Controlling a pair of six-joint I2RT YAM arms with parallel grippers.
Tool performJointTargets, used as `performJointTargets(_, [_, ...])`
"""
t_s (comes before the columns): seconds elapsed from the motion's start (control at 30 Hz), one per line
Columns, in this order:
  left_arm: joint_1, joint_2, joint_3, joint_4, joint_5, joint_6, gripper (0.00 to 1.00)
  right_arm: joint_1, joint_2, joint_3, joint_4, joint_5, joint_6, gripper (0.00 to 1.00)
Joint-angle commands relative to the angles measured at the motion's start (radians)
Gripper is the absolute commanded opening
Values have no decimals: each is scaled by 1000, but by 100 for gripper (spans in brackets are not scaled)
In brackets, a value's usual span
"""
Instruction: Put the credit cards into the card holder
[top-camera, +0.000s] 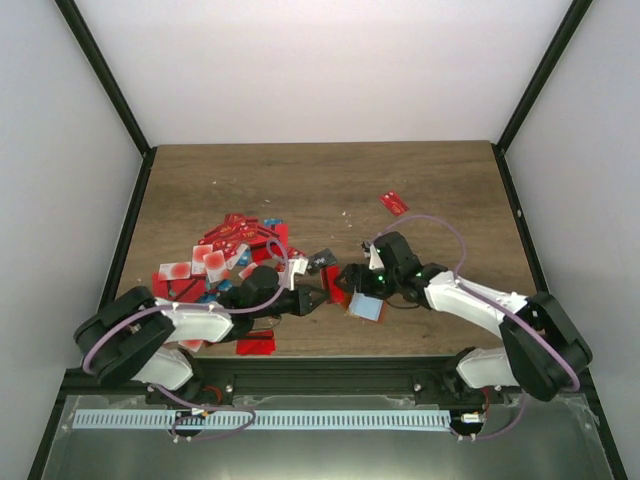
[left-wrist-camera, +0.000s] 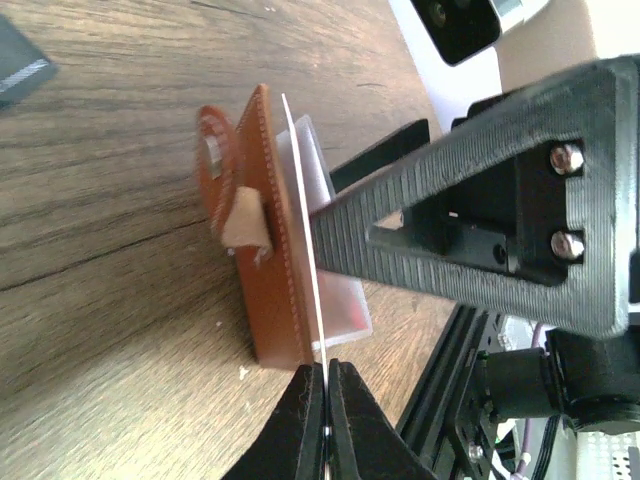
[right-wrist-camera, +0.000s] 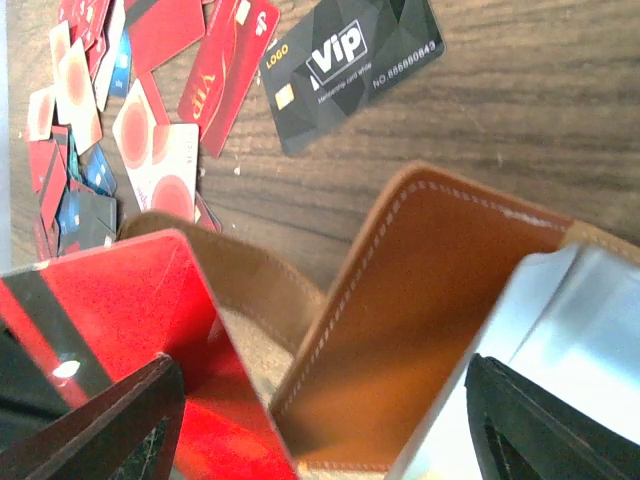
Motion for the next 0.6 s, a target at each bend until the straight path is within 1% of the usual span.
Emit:
performJointTargets(0.0, [-6,-104,-35,-104,-46,27,4,7,61,54,43,-1,-12,79])
performJointTargets(0.17, [-7,-204,-64,-180,-64,44,4,8,156,81,96,-41,-18,79])
performJointTargets(0.3, [-7,-257,-41,-260,-47,91,4,8,212,97,121,-45,-42,79])
performJointTargets(0.4, [-8,-261,-16,-288,-32,124,4,7,237,105,119,-37,-58,78])
performJointTargets(0.57, [-9,-200,23,-259,7,159,4,7,256,98,121,-31,-74,78])
